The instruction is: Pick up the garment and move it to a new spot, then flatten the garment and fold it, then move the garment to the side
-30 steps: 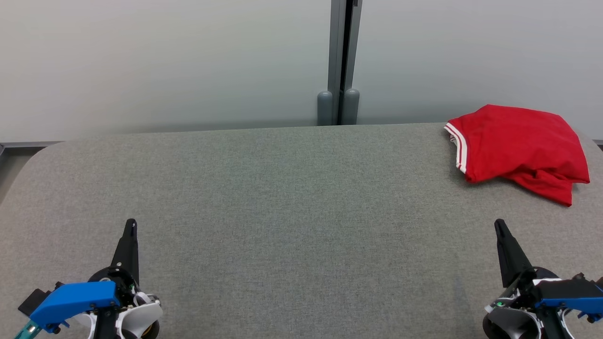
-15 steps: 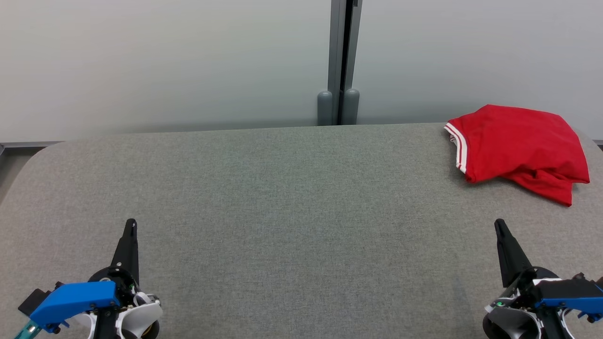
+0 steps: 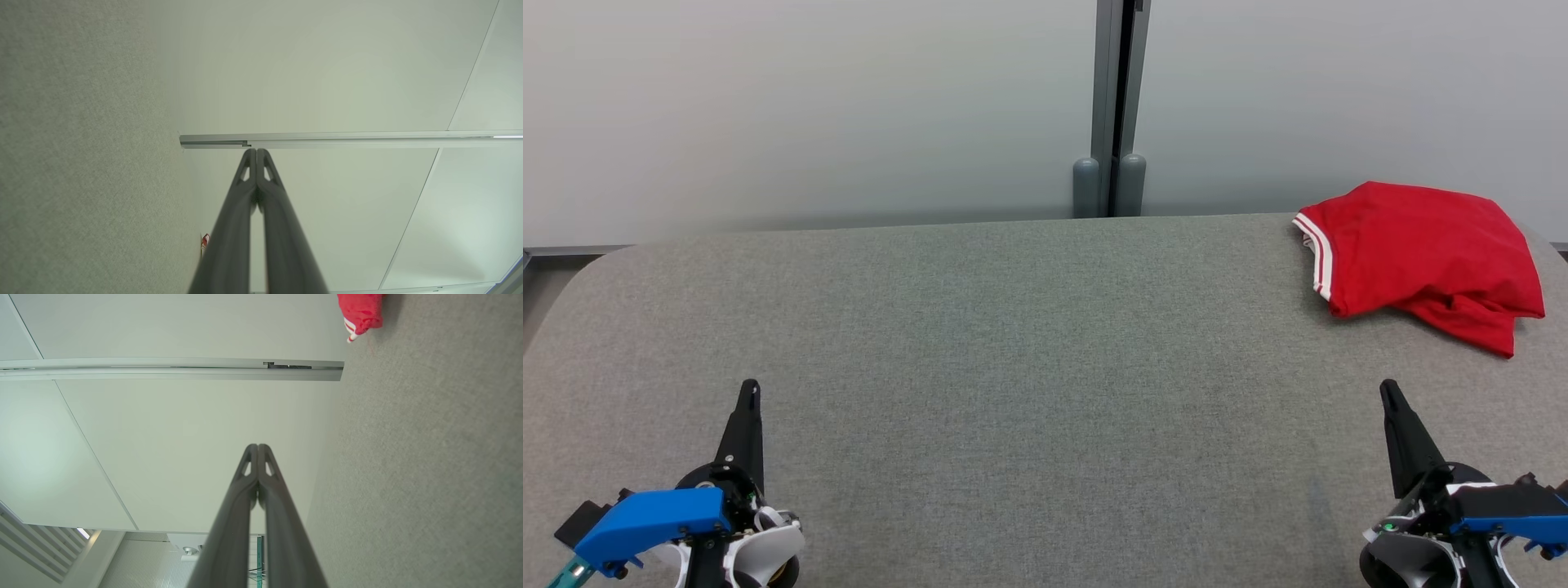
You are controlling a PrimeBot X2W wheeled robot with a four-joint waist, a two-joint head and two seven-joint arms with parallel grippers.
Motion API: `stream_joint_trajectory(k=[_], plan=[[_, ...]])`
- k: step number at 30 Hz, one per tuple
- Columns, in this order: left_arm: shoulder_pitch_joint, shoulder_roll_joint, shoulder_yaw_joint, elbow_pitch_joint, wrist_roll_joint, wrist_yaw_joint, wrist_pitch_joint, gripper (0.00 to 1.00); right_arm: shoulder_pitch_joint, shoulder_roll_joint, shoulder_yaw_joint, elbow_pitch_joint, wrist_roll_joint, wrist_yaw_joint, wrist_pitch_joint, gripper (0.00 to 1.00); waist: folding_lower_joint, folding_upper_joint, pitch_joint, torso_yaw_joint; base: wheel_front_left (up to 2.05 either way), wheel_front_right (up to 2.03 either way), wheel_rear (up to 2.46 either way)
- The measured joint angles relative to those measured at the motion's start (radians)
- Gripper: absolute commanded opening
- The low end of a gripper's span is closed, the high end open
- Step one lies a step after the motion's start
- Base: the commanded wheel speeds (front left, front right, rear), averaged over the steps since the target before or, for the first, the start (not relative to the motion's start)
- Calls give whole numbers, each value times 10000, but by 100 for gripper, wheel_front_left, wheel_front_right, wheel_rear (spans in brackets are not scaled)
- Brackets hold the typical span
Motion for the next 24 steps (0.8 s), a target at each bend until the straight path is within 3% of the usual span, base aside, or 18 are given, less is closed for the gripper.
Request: stream_joint_trajectory(k=[24], plan=[[0, 0, 0, -2, 0, 0, 0, 0, -10, 0, 0, 0, 0, 0, 0, 0, 0, 1, 0, 0, 0, 0, 0]])
